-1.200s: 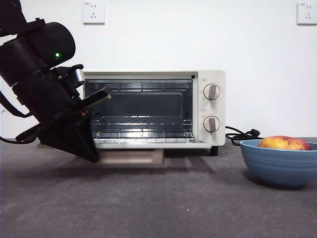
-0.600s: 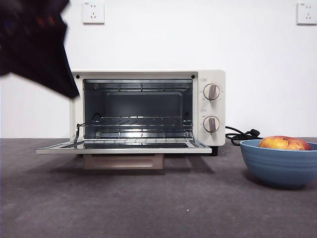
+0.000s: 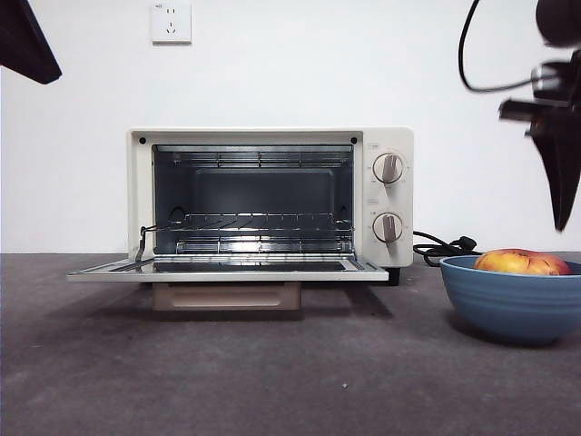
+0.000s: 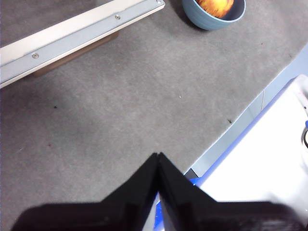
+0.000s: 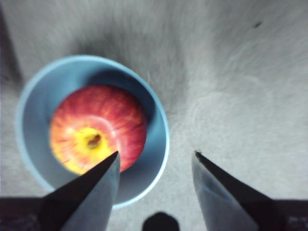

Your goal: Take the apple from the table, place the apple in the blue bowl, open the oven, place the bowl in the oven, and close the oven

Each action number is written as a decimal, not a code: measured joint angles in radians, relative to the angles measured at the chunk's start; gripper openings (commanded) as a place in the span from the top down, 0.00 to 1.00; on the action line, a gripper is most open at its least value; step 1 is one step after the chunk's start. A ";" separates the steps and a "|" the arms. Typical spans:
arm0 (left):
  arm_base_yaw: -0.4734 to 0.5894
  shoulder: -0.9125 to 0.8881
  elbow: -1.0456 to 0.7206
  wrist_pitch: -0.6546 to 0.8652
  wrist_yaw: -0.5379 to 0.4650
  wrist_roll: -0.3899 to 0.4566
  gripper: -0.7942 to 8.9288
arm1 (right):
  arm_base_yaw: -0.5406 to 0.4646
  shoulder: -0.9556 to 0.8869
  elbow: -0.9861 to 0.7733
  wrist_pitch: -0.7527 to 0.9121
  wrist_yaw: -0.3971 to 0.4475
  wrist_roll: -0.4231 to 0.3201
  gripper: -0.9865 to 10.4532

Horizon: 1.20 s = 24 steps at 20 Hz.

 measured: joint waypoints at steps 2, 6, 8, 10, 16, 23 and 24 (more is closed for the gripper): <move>0.000 0.000 0.000 -0.001 0.000 0.000 0.93 | 0.000 0.027 -0.041 0.037 0.016 0.009 0.70; 0.000 0.000 0.000 -0.006 0.000 0.000 0.93 | -0.025 0.040 -0.113 0.105 0.028 0.046 0.84; 0.000 0.000 0.000 -0.006 0.000 0.000 0.93 | -0.028 0.040 -0.121 0.112 0.019 0.050 0.89; 0.000 0.000 0.000 -0.006 0.000 0.000 0.93 | -0.027 0.040 -0.120 0.127 0.011 0.053 0.92; 0.000 0.000 0.000 -0.006 0.000 0.000 0.93 | -0.022 0.026 -0.105 0.105 -0.109 0.085 0.92; 0.000 0.000 0.000 -0.007 0.000 0.000 0.92 | 0.147 0.002 0.108 -0.005 -0.072 0.190 0.92; 0.000 0.000 0.000 -0.006 0.000 0.000 0.92 | 0.173 0.011 0.150 -0.003 -0.072 0.210 0.92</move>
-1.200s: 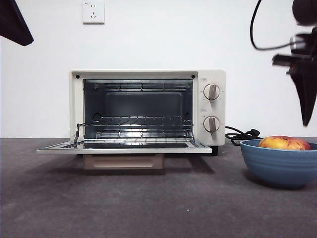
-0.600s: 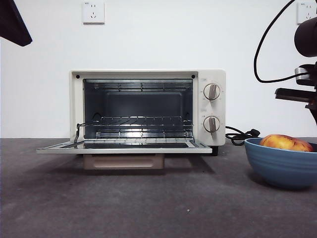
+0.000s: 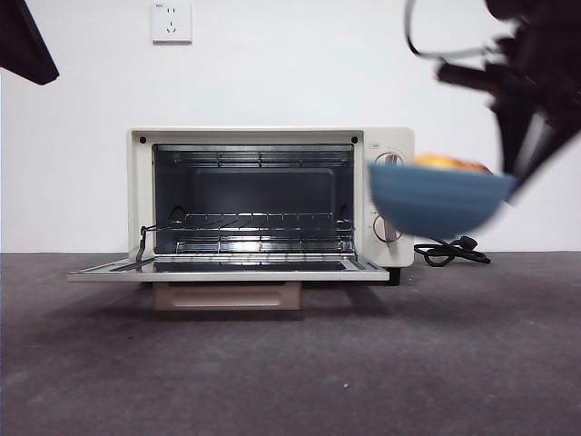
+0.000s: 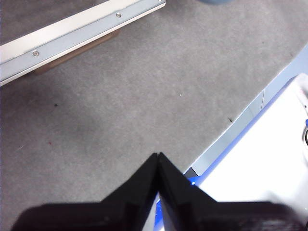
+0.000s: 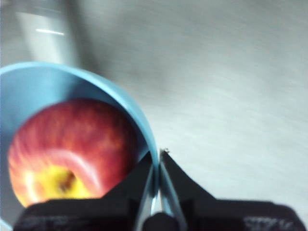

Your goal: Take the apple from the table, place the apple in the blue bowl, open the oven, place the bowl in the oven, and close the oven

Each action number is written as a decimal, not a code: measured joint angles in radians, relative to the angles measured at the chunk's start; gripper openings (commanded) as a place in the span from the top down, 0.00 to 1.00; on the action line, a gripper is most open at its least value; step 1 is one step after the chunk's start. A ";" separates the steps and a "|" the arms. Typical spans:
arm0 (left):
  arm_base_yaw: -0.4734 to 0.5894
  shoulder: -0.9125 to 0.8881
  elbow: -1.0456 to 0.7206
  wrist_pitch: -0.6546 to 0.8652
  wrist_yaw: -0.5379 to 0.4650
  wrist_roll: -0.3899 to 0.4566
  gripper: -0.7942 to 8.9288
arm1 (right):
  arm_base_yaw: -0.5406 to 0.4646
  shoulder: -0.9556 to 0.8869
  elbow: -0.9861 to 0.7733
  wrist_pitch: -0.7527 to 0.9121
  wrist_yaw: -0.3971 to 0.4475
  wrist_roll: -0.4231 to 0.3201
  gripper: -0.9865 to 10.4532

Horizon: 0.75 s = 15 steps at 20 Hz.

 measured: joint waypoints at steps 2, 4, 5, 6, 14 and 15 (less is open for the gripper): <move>0.000 0.000 0.000 0.000 0.000 0.000 0.92 | 0.046 0.050 0.099 0.011 -0.001 0.033 0.92; 0.000 0.000 0.000 0.000 0.000 0.000 0.92 | 0.073 0.122 0.187 -0.001 -0.001 0.049 0.92; 0.000 0.000 0.000 0.000 0.000 0.000 0.92 | 0.088 0.171 0.238 -0.018 0.002 0.053 0.92; 0.000 0.000 0.000 0.000 0.000 0.000 0.92 | 0.099 0.213 0.282 -0.032 0.010 0.056 0.92; 0.000 0.000 0.000 0.000 0.000 0.000 0.92 | 0.142 0.534 0.733 -0.188 0.025 0.097 0.92; 0.000 0.000 0.000 0.000 0.000 0.000 0.92 | 0.142 0.568 0.791 -0.215 0.026 0.107 0.92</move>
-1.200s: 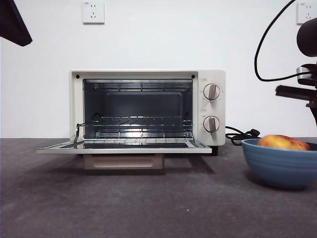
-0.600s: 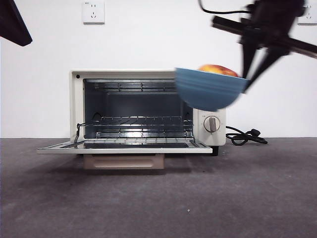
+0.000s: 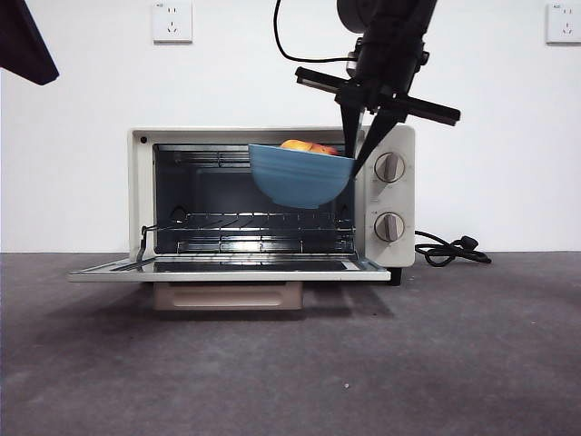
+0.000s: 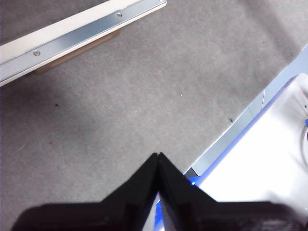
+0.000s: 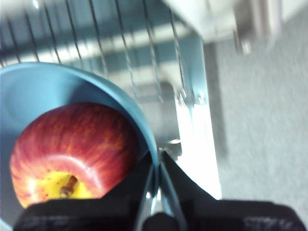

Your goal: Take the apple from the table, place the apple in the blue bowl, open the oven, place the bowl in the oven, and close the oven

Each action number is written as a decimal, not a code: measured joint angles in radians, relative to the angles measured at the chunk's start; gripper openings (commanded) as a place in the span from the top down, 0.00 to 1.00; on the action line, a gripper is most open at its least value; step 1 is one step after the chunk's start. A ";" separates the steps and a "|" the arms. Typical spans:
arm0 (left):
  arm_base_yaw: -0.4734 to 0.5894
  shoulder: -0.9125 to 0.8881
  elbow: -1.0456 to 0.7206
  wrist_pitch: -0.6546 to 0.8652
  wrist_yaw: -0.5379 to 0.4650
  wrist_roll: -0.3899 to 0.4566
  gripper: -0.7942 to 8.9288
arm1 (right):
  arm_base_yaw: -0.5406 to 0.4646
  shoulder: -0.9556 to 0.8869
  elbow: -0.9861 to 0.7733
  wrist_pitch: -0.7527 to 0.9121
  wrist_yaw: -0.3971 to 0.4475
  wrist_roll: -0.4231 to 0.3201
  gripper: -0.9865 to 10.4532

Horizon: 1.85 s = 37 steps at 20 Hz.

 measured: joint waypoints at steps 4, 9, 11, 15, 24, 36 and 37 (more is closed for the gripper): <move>0.000 0.000 0.000 0.000 0.000 0.000 0.92 | -0.003 0.097 0.132 -0.067 0.000 0.037 0.92; 0.000 0.000 0.000 0.000 0.000 0.000 0.92 | -0.002 0.150 0.153 -0.039 -0.016 0.110 0.92; 0.000 0.000 0.000 0.000 0.000 0.000 0.92 | -0.002 0.155 0.155 -0.027 -0.016 0.137 0.92; 0.000 0.000 0.000 0.000 0.000 0.000 0.92 | -0.003 0.161 0.157 0.040 0.002 0.216 0.92; 0.000 0.000 0.000 -0.015 0.000 0.000 0.92 | -0.002 0.163 0.158 0.030 0.058 0.321 0.92; 0.000 0.000 0.000 -0.023 0.000 0.008 0.92 | 0.015 0.177 0.171 0.039 0.079 0.337 0.69; 0.000 0.000 0.000 -0.023 0.000 0.008 0.92 | 0.018 0.182 0.185 0.024 0.093 0.333 0.69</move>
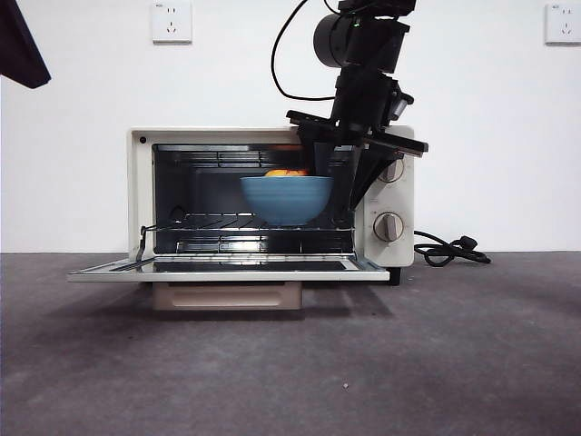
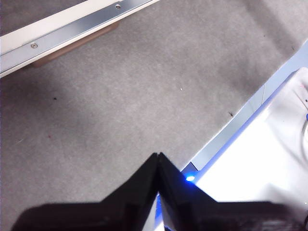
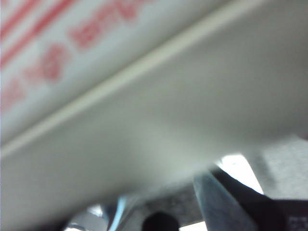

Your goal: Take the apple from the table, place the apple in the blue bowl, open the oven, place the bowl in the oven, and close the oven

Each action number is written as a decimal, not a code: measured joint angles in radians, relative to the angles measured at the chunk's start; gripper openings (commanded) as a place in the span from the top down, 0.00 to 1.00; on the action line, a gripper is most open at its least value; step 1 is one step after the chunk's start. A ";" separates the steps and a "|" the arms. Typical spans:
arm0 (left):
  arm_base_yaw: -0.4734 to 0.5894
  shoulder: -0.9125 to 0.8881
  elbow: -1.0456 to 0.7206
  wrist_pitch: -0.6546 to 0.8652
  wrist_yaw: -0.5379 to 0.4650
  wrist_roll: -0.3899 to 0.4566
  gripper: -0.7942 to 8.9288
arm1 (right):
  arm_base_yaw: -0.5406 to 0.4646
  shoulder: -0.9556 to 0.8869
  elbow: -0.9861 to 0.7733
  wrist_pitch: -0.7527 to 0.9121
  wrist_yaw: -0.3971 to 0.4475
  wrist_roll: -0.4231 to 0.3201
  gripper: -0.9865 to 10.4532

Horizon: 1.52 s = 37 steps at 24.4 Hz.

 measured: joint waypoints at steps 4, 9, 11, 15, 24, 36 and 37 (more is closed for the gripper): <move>0.000 0.000 0.000 0.000 0.000 0.000 0.92 | 0.003 0.021 0.069 -0.099 0.042 -0.026 0.69; 0.000 0.000 0.000 0.000 0.000 0.000 0.92 | 0.007 -0.015 0.211 -0.100 0.055 -0.074 0.69; 0.000 0.000 0.000 0.000 0.000 0.000 0.92 | 0.007 -0.021 0.224 -0.101 0.066 -0.087 0.69; 0.000 0.000 0.000 0.000 0.000 0.000 0.92 | 0.007 -0.019 0.224 -0.098 0.067 -0.106 0.69; 0.003 0.003 0.000 0.063 -0.110 0.008 0.92 | 0.051 -0.018 0.458 -0.194 0.078 -0.346 0.69; 0.285 0.175 0.000 0.197 0.014 0.006 0.92 | 0.213 -0.220 0.529 -0.194 0.125 -0.689 0.53; 0.319 0.204 0.000 0.219 0.040 0.001 0.92 | 0.229 -0.243 0.528 -0.194 0.127 -0.706 0.55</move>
